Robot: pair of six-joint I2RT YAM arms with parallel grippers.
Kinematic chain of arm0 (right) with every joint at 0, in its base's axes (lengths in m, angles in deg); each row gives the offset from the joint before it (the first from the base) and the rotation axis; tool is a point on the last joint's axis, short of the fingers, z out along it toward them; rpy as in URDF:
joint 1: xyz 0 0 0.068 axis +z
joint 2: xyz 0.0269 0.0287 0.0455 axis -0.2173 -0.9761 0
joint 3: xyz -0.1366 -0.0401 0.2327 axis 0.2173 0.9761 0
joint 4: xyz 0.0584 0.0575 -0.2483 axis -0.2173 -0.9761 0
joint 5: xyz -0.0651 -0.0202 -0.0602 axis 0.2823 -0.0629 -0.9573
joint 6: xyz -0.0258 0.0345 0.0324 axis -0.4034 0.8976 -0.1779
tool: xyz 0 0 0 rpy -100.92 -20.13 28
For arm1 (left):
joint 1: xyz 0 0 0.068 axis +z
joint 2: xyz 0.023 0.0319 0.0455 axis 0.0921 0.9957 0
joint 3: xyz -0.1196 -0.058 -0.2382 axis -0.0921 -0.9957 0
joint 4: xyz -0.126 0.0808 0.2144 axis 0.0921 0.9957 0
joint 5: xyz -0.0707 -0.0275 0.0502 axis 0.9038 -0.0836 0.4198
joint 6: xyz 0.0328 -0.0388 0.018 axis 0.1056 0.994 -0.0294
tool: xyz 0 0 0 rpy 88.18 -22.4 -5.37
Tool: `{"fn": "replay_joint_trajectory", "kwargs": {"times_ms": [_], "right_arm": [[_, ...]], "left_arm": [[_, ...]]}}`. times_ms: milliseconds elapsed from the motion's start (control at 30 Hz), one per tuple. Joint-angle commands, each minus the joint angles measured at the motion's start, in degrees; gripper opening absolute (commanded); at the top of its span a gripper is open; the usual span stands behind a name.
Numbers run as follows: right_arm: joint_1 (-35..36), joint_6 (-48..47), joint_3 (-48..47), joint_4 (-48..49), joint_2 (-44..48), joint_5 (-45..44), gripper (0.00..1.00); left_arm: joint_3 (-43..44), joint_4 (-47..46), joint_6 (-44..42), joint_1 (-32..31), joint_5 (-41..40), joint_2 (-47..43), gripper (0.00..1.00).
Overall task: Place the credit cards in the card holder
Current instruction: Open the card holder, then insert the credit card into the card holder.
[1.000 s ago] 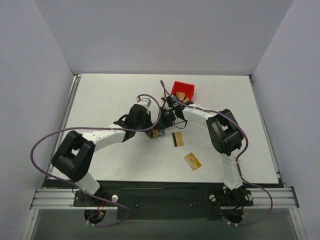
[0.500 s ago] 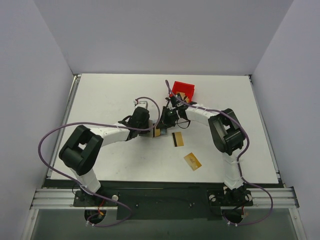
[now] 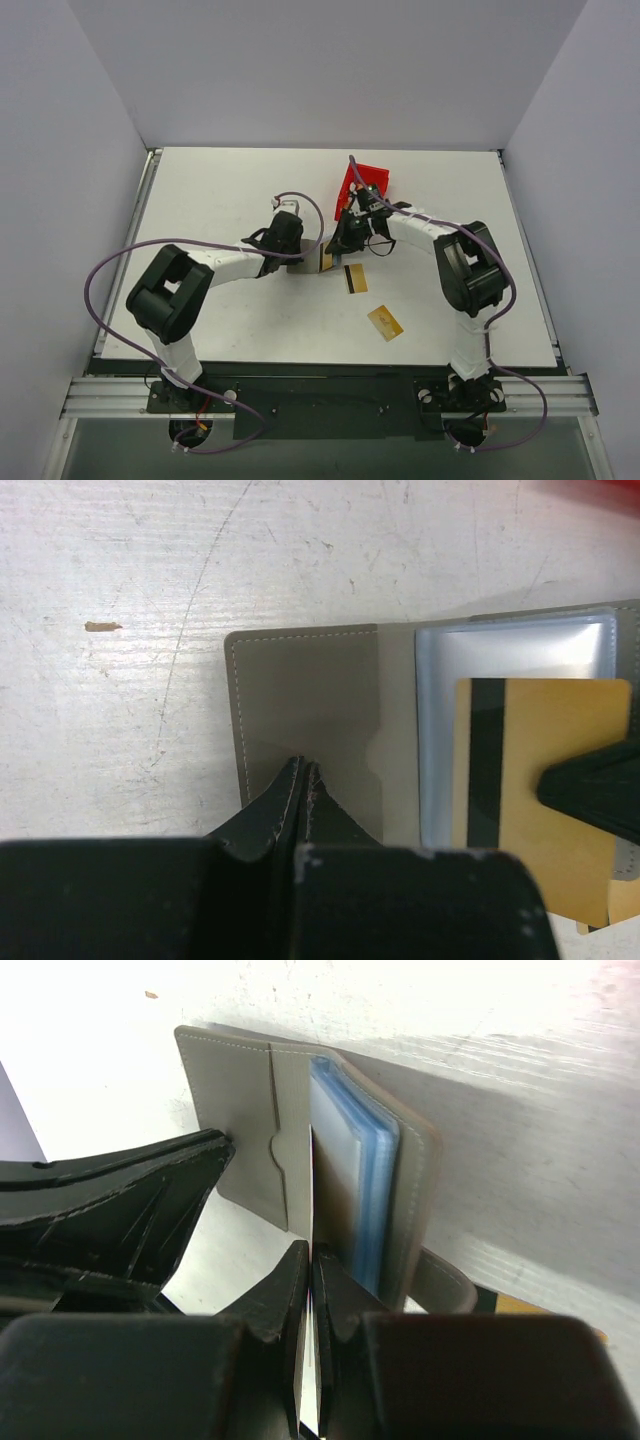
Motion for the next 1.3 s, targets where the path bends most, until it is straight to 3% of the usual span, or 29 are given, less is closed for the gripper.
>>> {"fn": "replay_joint_trajectory", "kwargs": {"times_ms": [0, 500, 1267], "right_arm": [[-1.4, -0.4, 1.5, -1.9, 5.3, -0.6, 0.0], [-3.3, -3.7, 2.4, -6.4, 9.0, -4.5, 0.0], [-2.0, -3.1, -1.8, -7.5, -1.0, -4.3, 0.0]], "left_arm": [[2.5, -0.3, 0.3, -0.2, -1.1, 0.9, 0.0], [3.3, 1.5, 0.2, -0.3, -0.7, 1.4, 0.0], [2.9, -1.5, -0.3, -0.3, 2.4, 2.2, 0.0]]}}
